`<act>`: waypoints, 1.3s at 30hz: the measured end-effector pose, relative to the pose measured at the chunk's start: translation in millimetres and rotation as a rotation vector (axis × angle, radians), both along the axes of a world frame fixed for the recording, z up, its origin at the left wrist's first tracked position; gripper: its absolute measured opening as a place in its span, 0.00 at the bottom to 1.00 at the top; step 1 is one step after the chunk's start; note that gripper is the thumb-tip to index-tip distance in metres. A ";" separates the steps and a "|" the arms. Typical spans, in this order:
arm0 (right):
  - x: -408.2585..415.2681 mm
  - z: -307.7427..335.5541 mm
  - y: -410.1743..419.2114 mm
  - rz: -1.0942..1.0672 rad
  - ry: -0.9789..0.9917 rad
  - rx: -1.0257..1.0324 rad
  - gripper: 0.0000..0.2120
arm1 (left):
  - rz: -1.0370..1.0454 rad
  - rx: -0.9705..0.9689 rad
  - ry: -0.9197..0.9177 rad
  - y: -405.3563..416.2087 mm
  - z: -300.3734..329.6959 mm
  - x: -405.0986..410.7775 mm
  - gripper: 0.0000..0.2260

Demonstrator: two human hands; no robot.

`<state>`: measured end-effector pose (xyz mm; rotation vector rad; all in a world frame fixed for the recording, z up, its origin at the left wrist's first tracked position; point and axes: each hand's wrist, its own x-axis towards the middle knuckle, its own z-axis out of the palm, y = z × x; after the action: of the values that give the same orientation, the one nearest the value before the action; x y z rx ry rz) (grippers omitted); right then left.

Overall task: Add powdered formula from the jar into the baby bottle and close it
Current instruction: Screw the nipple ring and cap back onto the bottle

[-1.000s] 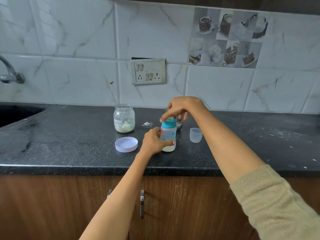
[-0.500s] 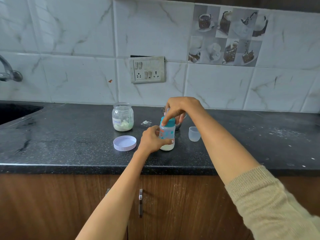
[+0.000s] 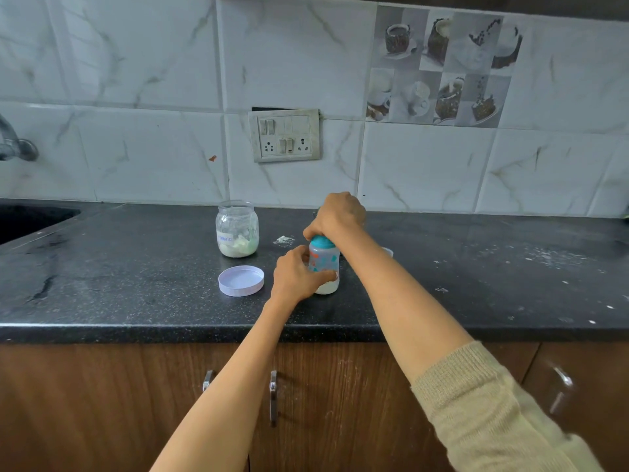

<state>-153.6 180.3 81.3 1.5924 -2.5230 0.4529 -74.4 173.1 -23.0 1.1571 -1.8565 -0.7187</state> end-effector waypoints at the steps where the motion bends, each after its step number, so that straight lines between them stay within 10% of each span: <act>1: 1.5 0.3 0.6 -0.011 0.003 -0.001 0.26 | -0.004 0.003 -0.005 0.2 0.8 0.4 0.22; 8: -69.5 32.4 27.3 0.168 -0.688 0.238 0.42 | -0.015 -0.007 -0.044 -2.0 1.6 4.9 0.24; 14: -131.0 -17.5 28.8 0.024 -0.348 0.231 0.40 | -0.032 0.007 -0.031 -4.8 0.5 4.7 0.25; 23: -131.6 -77.4 12.6 0.008 -0.525 0.101 0.38 | -0.048 0.034 -0.003 -10.2 -1.6 5.3 0.27; 39: -56.1 34.8 23.6 0.382 -0.105 0.108 0.35 | -0.049 0.051 -0.013 -8.7 0.3 6.3 0.28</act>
<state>-209.7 203.9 116.1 2.1583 -2.3471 0.4541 -68.1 164.4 -22.7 1.1542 -1.8934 -0.7917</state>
